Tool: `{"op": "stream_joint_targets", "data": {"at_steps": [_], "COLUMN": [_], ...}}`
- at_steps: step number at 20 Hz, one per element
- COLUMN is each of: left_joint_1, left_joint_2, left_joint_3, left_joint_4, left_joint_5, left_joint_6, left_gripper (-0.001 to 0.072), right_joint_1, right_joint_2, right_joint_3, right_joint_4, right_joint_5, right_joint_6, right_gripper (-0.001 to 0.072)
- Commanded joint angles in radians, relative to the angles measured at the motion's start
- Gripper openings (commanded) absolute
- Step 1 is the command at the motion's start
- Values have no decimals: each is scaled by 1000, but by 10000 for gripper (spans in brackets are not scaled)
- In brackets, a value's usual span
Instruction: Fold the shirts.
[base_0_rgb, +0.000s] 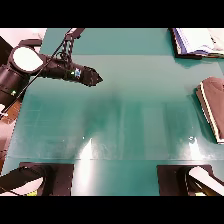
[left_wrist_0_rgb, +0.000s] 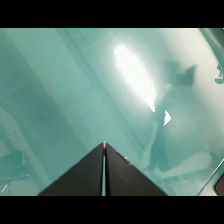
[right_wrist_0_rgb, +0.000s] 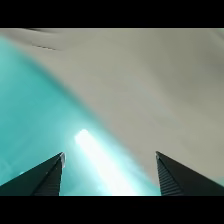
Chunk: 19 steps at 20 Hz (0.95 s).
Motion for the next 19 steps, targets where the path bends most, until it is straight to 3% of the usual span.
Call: {"op": "stream_joint_targets", "data": {"at_steps": [1,2,6,11,19], "left_joint_1": [1,2,1,1,1], "left_joint_2": [0,0,0,0,0], "left_joint_3": [0,0,0,0,0], "left_joint_4": [-2,-6,-7,-7,-7], "left_joint_5": [11,11,10,10,10], "left_joint_6": [-1,-1,-1,-1,-1], "left_gripper": [25,25,25,25,25], "right_joint_1": [257,341,610,753,761], "right_joint_2": [2,1,1,1,1], "right_joint_3": [104,122,161,161,161], "right_joint_4": [74,72,72,72,72], "right_joint_5": [-40,-51,-117,-158,-155], "right_joint_6": [0,0,-20,-23,-23], "right_gripper": [578,440,14,14,14]}}
